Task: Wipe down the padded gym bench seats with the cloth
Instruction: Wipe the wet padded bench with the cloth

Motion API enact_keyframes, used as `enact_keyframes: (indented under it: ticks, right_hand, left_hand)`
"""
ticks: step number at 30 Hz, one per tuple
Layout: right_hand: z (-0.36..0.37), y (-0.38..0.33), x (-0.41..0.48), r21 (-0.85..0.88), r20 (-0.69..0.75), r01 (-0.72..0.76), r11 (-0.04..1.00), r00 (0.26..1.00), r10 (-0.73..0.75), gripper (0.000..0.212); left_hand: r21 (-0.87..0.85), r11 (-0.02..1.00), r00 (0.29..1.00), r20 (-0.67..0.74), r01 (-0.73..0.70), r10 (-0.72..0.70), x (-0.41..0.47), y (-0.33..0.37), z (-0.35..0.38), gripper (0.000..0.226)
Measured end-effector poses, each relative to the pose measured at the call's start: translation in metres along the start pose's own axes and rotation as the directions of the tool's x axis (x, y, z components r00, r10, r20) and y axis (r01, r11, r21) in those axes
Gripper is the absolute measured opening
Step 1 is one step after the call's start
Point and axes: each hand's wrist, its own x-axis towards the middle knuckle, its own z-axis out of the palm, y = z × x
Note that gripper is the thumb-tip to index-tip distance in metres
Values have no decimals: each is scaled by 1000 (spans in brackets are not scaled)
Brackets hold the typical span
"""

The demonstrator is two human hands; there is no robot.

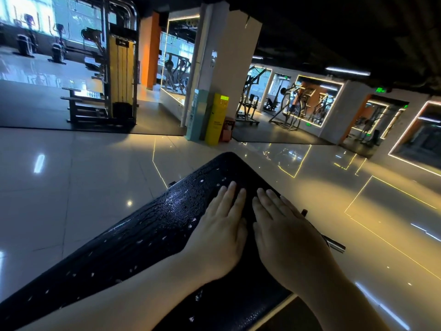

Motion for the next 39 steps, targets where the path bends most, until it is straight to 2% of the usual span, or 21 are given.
enact_keyframes:
  ticks: [4, 6, 9, 11, 14, 16, 20, 24, 29, 31, 35, 39]
  right_hand:
    - [5, 1, 10, -22, 29, 39, 999, 999, -39, 60]
    - [6, -1, 10, -30, 48, 30, 999, 998, -28, 63]
    - [4, -4, 9, -39, 72, 20, 999, 997, -17, 65]
    - [3, -5, 9, -47, 76, 11, 999, 997, -7, 65]
    - [2, -8, 6, -30, 73, -3, 1000, 997, 5, 64]
    - [2, -8, 6, -12, 61, -9, 1000, 998, 10, 63]
    - [4, -8, 9, -8, 60, -8, 1000, 998, 9, 63]
    - [4, -8, 7, -24, 55, 0, 1000, 999, 2, 62]
    - [5, -9, 6, -17, 46, -8, 1000, 999, 9, 61]
    - [5, -9, 7, -30, 35, 0, 1000, 999, 1, 61]
    - [5, -8, 8, -43, 29, 14, 999, 999, -12, 61]
    - [6, -6, 8, -55, 35, 28, 998, 999, -26, 61]
  left_hand:
    - [-72, 994, 995, 49, -82, 85, -21, -18, -3, 61]
    - [-58, 997, 998, 28, -48, 50, -12, -29, -3, 64]
    - [-48, 996, 996, 45, 77, -75, 14, -36, -7, 63]
    - [-20, 997, 996, 43, 81, -80, 20, -30, -5, 64]
    - [16, 999, 992, -120, -36, 37, 1, -22, 1, 59]
    - [0, 999, 980, -192, -54, 53, -13, -26, 3, 61]
    - [-113, 993, 994, -97, 37, -48, 2, -35, 1, 59]
    - [-127, 979, 984, -59, 160, -168, 26, -25, 0, 58]
    - [-133, 988, 997, -10, -77, 76, -7, -18, -4, 56]
    - [-135, 987, 996, 7, -88, 90, -13, -31, -9, 56]
    - [-109, 991, 997, 21, 82, -80, 2, -56, -11, 59]
    - [-67, 966, 968, 49, 249, -246, 40, -46, -12, 61]
